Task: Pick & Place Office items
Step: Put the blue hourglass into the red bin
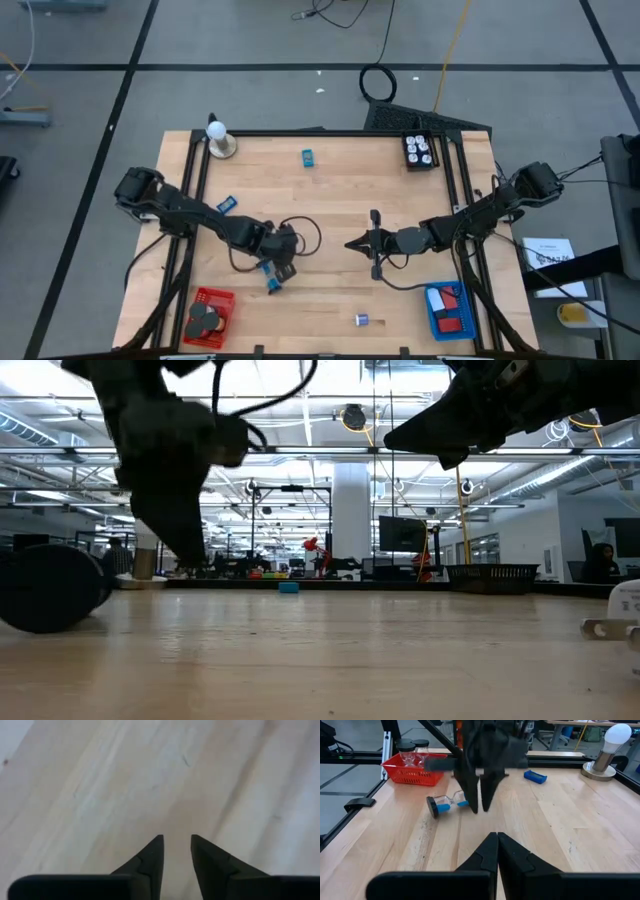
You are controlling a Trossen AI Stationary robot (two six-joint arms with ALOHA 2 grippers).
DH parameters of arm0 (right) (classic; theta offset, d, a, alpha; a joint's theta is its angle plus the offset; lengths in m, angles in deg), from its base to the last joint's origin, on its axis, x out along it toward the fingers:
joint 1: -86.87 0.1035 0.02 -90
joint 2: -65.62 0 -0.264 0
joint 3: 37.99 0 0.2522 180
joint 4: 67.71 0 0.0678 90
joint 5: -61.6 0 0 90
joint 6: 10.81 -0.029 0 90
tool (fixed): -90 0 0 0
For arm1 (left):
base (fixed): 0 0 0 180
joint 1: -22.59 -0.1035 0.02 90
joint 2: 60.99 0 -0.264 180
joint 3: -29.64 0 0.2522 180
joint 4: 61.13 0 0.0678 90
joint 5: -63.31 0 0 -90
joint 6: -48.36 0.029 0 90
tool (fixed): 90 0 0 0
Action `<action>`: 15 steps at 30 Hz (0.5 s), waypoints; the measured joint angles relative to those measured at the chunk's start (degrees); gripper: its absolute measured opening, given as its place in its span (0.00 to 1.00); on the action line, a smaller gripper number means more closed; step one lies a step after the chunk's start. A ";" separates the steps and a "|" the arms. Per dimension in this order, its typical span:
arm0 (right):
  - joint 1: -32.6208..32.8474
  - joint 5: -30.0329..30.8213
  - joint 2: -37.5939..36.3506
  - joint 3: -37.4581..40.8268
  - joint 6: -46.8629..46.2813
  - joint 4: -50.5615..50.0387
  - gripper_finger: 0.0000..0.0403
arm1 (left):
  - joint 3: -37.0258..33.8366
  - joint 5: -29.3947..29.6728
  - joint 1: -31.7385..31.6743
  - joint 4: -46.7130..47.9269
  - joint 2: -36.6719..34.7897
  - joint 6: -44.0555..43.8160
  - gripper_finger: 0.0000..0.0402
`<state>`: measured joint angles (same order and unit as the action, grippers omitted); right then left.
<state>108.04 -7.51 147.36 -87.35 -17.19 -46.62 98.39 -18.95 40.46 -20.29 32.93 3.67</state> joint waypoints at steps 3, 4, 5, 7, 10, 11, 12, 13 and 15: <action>0.00 0.00 0.00 0.00 -0.01 -0.02 0.00 | 0.00 -3.58 0.88 1.49 -3.60 -1.02 0.33; 0.00 0.00 0.00 0.00 -0.01 -0.02 0.00 | 0.06 -4.14 1.77 2.47 -4.68 -0.99 0.37; 0.00 0.00 0.00 -0.01 -0.01 -0.14 0.00 | 0.11 -4.67 2.91 3.91 -5.84 -0.61 0.41; 0.00 -0.01 0.00 -0.02 -0.01 -0.56 0.00 | 0.11 -4.73 5.86 8.15 -7.77 1.80 0.50; 0.00 -0.02 0.00 -0.01 -0.01 -0.58 0.00 | 0.11 -3.29 10.53 14.63 -8.67 5.65 0.63; 0.00 -0.02 0.00 -0.02 -0.01 -0.58 0.00 | 0.10 -2.56 11.98 16.78 -8.54 6.28 0.67; 0.00 -0.02 0.00 -0.02 -0.01 -0.57 0.00 | 0.08 -1.72 13.18 18.48 -8.45 6.55 0.70; 0.00 -0.02 0.00 -0.02 -0.01 -0.57 0.00 | 0.00 -0.63 14.07 19.51 -8.26 5.89 0.73; 0.00 -0.02 0.00 -0.02 -0.01 -0.45 0.00 | -0.06 1.07 14.33 19.49 -7.34 1.86 0.79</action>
<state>108.04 -7.53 147.36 -87.37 -17.20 -47.07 98.33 -17.89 54.79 -0.81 25.59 5.53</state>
